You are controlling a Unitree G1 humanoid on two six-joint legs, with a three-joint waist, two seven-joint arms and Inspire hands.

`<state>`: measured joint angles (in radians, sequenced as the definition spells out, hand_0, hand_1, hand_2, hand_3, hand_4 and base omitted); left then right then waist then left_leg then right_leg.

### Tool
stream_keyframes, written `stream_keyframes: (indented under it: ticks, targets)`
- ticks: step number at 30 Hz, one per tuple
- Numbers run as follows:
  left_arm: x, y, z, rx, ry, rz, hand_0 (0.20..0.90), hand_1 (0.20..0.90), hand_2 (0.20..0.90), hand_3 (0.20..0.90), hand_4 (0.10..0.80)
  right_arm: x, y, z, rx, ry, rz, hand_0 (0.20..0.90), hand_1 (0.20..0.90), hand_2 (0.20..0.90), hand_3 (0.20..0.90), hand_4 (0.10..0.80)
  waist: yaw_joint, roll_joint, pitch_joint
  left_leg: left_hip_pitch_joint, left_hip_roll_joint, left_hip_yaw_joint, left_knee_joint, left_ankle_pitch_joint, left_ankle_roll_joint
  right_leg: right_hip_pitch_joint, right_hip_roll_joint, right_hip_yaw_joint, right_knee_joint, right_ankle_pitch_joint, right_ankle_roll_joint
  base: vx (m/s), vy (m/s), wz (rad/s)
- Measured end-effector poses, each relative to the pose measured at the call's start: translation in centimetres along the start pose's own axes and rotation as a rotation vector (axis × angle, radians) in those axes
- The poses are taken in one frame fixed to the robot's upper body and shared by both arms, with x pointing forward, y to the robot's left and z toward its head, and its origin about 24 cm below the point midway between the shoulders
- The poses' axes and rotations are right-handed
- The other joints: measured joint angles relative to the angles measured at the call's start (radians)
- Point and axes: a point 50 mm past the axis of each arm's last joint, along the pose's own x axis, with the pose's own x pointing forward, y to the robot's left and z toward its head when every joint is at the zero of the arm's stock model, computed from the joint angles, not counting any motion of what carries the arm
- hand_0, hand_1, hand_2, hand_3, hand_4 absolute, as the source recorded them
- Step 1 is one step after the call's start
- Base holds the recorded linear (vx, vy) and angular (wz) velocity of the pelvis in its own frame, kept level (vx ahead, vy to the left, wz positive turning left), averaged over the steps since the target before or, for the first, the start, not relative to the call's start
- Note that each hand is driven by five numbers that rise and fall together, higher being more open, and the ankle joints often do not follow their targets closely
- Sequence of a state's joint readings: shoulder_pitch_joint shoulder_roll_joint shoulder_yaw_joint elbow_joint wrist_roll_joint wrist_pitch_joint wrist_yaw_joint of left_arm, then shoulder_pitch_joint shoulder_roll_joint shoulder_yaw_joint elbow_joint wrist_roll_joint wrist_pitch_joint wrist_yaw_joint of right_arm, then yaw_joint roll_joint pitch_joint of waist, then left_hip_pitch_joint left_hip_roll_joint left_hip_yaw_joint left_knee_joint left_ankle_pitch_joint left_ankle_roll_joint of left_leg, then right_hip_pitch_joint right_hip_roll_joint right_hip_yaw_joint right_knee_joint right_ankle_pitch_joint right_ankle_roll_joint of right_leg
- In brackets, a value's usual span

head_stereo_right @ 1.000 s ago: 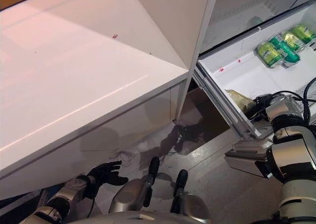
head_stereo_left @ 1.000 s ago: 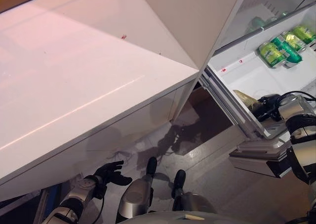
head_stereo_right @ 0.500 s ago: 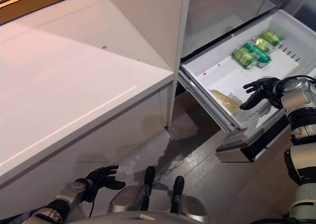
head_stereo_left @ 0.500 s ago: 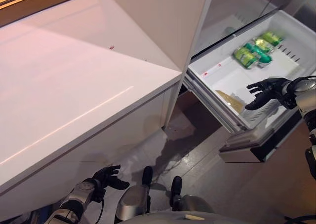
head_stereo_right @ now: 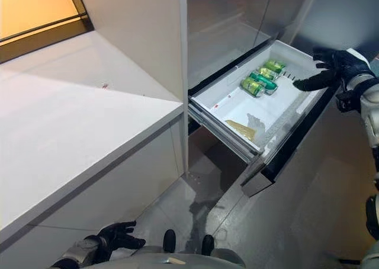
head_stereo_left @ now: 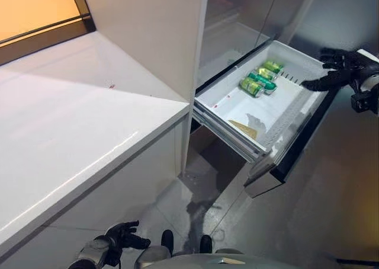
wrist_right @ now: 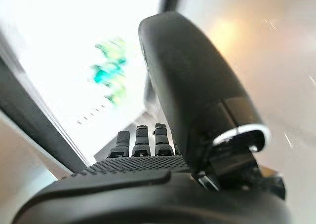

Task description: Put drinks into fridge and close the fridge

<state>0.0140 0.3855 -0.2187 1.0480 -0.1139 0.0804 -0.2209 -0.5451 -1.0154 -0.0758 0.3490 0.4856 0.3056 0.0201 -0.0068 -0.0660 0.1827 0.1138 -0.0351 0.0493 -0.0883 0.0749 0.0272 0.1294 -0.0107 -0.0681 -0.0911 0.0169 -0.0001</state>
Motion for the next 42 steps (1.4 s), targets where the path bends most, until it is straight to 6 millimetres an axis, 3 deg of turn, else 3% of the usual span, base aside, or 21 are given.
stream_keyframes:
  ticks: [4, 7, 12, 16, 22, 25, 32, 37, 42]
  targets:
    - [0.1, -0.8, -0.7, 0.024, 0.012, -0.014, 0.9, 0.9, 0.9, 0.9, 0.8, -1.5, 0.7, -3.3, 0.227, -0.041, -0.146, 0.9, 0.9, 0.9, 0.9, 0.8, -0.025, 0.023, -0.02, 0.004, -0.001, 0.003, 0.0, -0.005, 0.003, 0.001, -0.001, 0.005, 0.0, 0.0, 0.0, 0.075, -0.02, -0.07]
    - [0.2, -1.5, -1.0, 0.021, 0.017, -0.024, 0.9, 0.9, 0.9, 0.9, 0.8, -3.0, 2.5, -7.5, 0.376, 0.024, -0.216, 0.9, 0.9, 0.9, 0.9, 0.8, -0.034, 0.042, -0.028, 0.01, 0.001, 0.017, 0.0, -0.01, 0.003, 0.003, 0.0, 0.018, 0.0, 0.0, 0.0, 0.097, -0.034, -0.13]
    - [0.3, -2.1, -1.1, 0.038, 0.018, -0.033, 0.9, 0.9, 0.9, 0.9, 0.8, -4.3, 4.6, -10.4, 0.585, 0.08, -0.271, 0.9, 0.9, 0.9, 0.9, 0.8, -0.044, 0.068, -0.021, 0.012, -0.001, 0.017, 0.006, -0.013, 0.005, 0.0, -0.001, 0.022, 0.014, -0.001, 0.001, 0.04, -0.016, -0.02]
    - [0.5, -2.3, 0.6, 0.072, -0.035, -0.04, 0.9, 0.9, 0.9, 0.9, 0.8, -4.4, 4.4, -10.3, 0.649, 0.042, -0.319, 0.9, 0.9, 0.9, 0.9, 0.8, -0.028, 0.091, 0.018, -0.031, -0.009, 0.0, 0.095, -0.049, 0.014, -0.029, -0.012, 0.006, 0.081, -0.029, 0.009, -0.024, 0.009, 0.13]
    - [0.7, -1.9, 3.7, 0.088, -0.134, -0.012, 0.9, 0.9, 0.9, 0.9, 0.8, -3.7, 3.7, -9.9, 0.735, 0.002, -0.408, 0.9, 0.9, 0.9, 0.9, 0.8, 0.011, 0.101, 0.119, -0.159, -0.042, -0.016, 0.332, -0.139, 0.04, -0.19, -0.059, -0.011, 0.406, -0.176, 0.02, -0.049, 0.067, 0.16]
    - [0.7, -1.5, 3.5, 0.079, -0.116, 0.024, 0.9, 0.9, 0.9, 0.9, 0.8, -3.2, 3.3, -9.0, 0.807, -0.05, -0.433, 0.9, 0.9, 0.9, 0.9, 0.8, 0.011, 0.093, 0.152, -0.252, -0.06, -0.014, 0.484, -0.202, 0.053, -0.276, -0.087, -0.007, 0.559, -0.238, 0.027, -0.024, 0.057, 0.09]
    - [0.8, -1.9, 2.5, 0.082, -0.06, 0.024, 0.9, 0.9, 0.9, 0.9, 0.8, -2.6, 3.0, -8.3, 0.95, -0.069, -0.443, 0.9, 0.9, 0.9, 0.9, 0.8, 0.022, 0.079, 0.227, -0.429, -0.068, -0.005, 0.759, -0.306, 0.07, -0.432, -0.118, -0.002, 0.802, -0.327, 0.027, -0.047, 0.058, 0.06]
    - [1.0, -2.8, 2.7, 0.055, -0.073, 0.006, 0.9, 0.9, 0.9, 0.9, 0.8, -1.7, 2.8, -6.8, 1.006, -0.121, -0.436, 0.9, 0.9, 0.9, 0.9, 0.8, 0.031, 0.084, 0.259, -0.506, -0.072, 0.0, 0.835, -0.318, 0.081, -0.505, -0.125, 0.007, 0.873, -0.333, 0.03, -0.03, 0.055, 0.01]
    - [1.0, -3.5, 2.2, 0.026, -0.086, -0.001, 0.9, 0.9, 0.9, 0.9, 0.8, -1.2, 3.8, -6.3, 0.997, -0.133, -0.361, 0.9, 0.9, 0.9, 0.9, 0.8, 0.034, 0.086, 0.261, -0.512, -0.082, -0.009, 0.839, -0.316, 0.08, -0.513, -0.13, 0.006, 0.885, -0.332, 0.03, -0.001, 0.043, -0.05]
